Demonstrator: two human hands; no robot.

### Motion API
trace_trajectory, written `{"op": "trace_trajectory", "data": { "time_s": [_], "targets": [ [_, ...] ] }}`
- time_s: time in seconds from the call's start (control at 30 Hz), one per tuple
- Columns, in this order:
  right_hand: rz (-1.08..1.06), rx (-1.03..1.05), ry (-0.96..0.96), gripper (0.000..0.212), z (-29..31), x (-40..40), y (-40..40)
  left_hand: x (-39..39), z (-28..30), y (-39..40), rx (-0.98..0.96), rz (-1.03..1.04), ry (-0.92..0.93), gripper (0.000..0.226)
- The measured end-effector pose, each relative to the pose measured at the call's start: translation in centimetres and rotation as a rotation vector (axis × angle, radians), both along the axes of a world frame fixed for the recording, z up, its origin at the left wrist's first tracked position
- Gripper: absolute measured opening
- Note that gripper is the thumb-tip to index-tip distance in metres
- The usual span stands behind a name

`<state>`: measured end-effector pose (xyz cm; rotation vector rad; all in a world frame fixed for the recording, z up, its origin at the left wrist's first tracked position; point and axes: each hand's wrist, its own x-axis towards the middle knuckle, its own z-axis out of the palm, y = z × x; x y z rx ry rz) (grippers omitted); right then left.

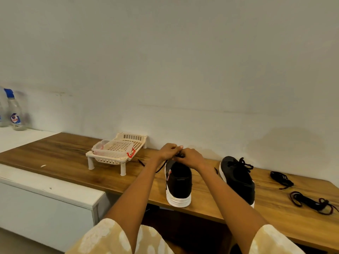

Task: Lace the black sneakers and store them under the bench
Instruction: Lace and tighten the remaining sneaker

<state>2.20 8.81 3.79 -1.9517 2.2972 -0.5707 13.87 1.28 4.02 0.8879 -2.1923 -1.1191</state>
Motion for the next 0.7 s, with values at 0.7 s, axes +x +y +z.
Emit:
{"op": "trace_trajectory", "data": {
  "time_s": [0.7],
  "targets": [
    [0.145, -0.057, -0.443, 0.018, 0.6, -1.3, 0.1, 2.7, 1.0, -1.8, -0.177, -0.103, -0.406, 0.027]
  ]
}}
